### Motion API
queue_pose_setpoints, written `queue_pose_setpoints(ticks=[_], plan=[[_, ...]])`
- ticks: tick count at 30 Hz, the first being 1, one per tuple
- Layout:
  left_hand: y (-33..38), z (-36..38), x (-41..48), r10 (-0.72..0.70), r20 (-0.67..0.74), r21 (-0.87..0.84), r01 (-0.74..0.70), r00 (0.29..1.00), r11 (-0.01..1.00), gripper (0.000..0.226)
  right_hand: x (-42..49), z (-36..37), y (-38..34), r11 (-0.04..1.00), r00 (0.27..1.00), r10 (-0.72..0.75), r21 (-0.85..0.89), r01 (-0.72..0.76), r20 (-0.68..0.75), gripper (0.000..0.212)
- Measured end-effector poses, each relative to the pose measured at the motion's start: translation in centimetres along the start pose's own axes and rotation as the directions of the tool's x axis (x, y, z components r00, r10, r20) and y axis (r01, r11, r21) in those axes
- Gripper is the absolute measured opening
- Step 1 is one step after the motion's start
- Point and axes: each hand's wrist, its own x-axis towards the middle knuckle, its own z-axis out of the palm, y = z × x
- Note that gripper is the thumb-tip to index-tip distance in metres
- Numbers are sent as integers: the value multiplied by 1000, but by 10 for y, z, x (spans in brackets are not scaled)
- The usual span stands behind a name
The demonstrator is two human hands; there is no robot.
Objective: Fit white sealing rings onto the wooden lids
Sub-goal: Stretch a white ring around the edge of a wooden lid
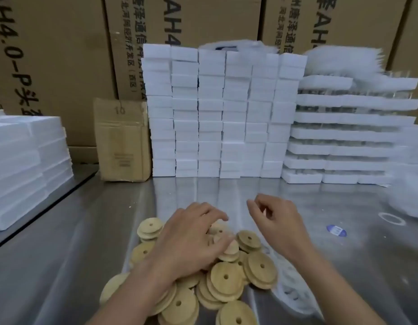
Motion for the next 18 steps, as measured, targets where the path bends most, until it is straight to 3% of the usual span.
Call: queue_pose_setpoints(ticks=[3, 5, 8, 12, 18], plan=[[3, 9, 1, 117, 159, 101, -134, 980, 986, 64, 6, -5, 14, 974, 996, 78, -217, -69, 33, 45], [3, 10, 0, 137, 191, 129, -164, 972, 978, 63, 8, -7, 21, 968, 986, 151, -214, -132, 75, 45], [-4, 9, 0, 127, 176, 138, -152, 976, 979, 61, 7, -6, 32, 931, 945, 283, -282, -230, 163, 38], [-13, 11, 0, 96, 163, 129, -118, 982, 985, 56, 10, -10, 50, 867, 827, 461, -362, -343, 322, 16], [-17, 14, 4, 46, 102, 75, -54, 994, 996, 48, 8, -8, 64, 864, 770, 494, -329, -382, 404, 21]])
